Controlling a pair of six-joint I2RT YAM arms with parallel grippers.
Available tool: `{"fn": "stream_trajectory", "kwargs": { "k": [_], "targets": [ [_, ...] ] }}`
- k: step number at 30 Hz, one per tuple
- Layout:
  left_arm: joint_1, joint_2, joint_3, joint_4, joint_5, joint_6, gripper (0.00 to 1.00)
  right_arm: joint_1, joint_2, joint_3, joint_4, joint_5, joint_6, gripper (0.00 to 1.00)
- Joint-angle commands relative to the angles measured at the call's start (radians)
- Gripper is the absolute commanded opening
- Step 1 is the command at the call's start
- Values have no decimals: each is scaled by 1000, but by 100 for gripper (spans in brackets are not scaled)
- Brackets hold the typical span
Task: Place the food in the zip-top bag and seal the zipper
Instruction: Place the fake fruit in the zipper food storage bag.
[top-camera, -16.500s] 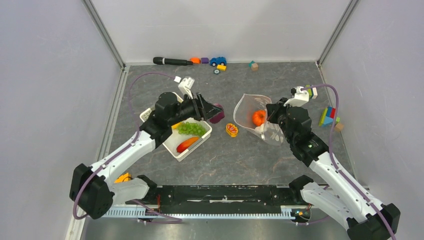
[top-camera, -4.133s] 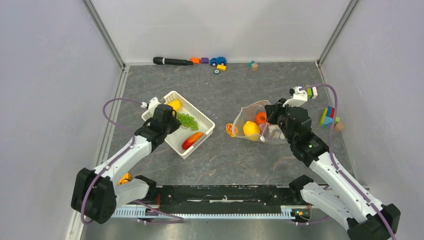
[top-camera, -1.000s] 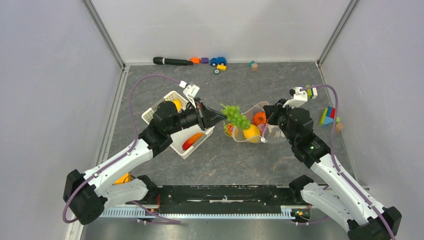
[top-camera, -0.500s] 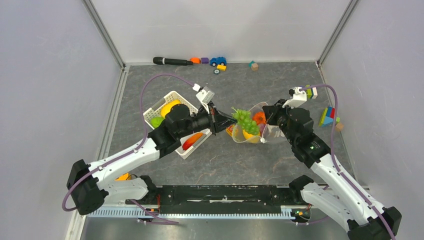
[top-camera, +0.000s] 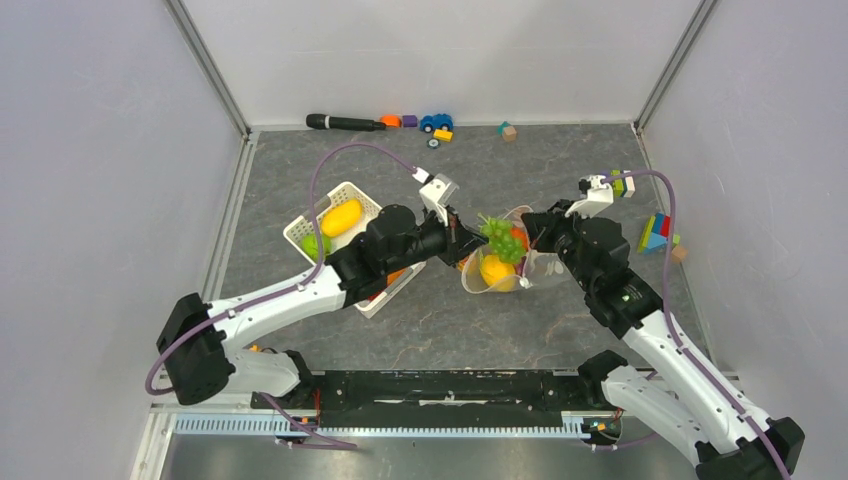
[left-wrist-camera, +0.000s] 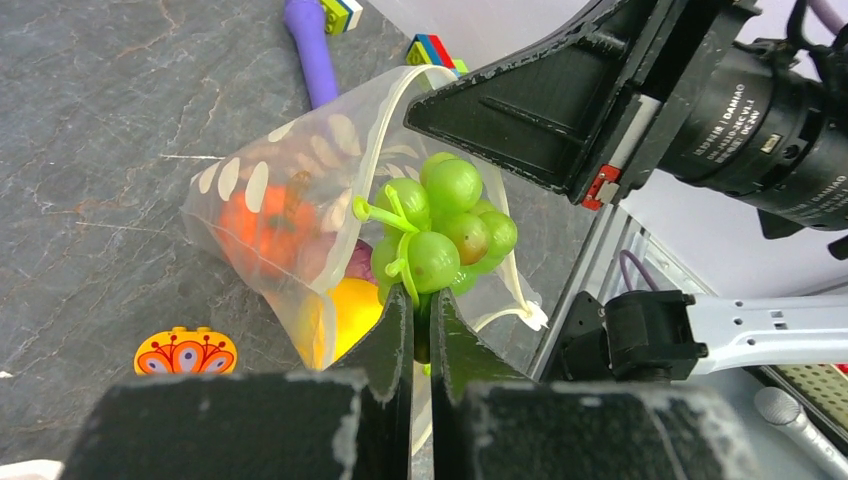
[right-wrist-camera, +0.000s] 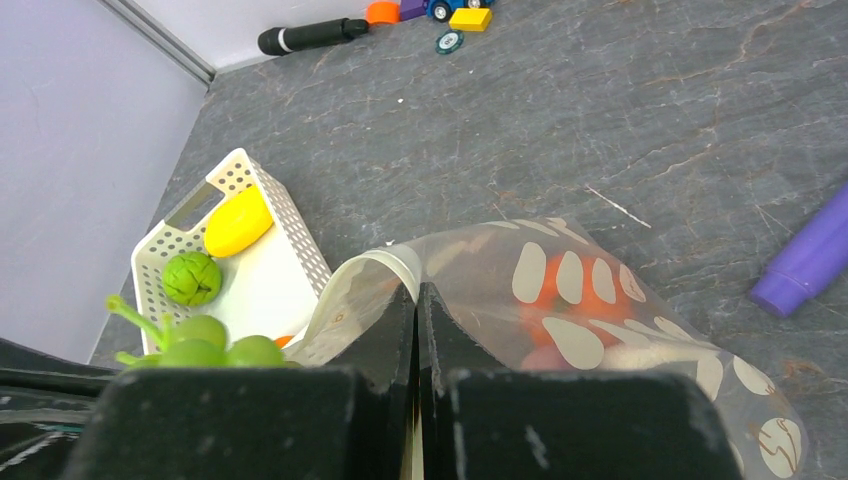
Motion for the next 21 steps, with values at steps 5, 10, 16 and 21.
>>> {"fn": "stream_trajectory", "kwargs": {
  "k": [5, 10, 16, 21],
  "targets": [
    [-55, 75, 84, 42, -102, 89, 2, 1, -48, -34, 107, -45, 67, 0],
    [-84, 108, 102, 61, -112, 111, 2, 2, -72, -56, 143, -66, 88, 0],
    [-139, 144, 120, 68, -195, 191, 2, 1, -115, -95, 181, -60, 145, 0],
    [-168, 213, 157, 51, -285, 234, 2, 2, -137, -114, 200, -67, 171, 0]
  ]
}}
